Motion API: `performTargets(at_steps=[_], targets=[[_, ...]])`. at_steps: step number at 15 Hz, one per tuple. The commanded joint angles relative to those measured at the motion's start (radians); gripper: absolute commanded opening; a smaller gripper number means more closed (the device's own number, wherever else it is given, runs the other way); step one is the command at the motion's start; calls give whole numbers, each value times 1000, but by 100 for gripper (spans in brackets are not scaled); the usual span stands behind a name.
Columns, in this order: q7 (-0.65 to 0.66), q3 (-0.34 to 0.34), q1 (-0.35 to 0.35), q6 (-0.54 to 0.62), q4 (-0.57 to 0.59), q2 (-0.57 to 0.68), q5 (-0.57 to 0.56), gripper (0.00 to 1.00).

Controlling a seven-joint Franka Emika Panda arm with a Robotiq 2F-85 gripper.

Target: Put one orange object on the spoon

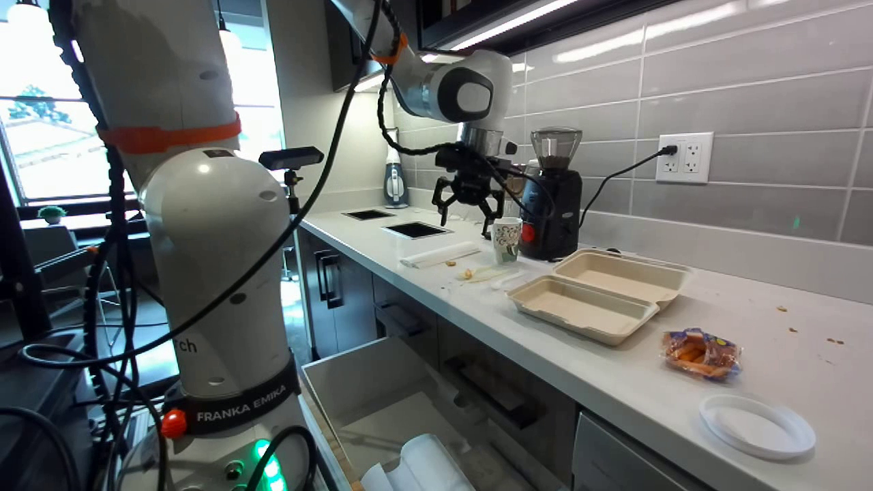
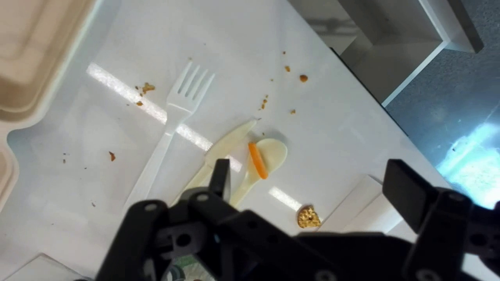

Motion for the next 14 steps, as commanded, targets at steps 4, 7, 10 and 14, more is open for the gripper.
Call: performTargets(at_steps=[4,7,10,14], targets=[[83,-25,22,-79,-28,-112,-16,100],[92,-37,30,-101,-45,-163,-14,100],[79,-47,40,-81,-21,-141,-10,100],[85,-53,46,-87,-41,-183,-13,100]])
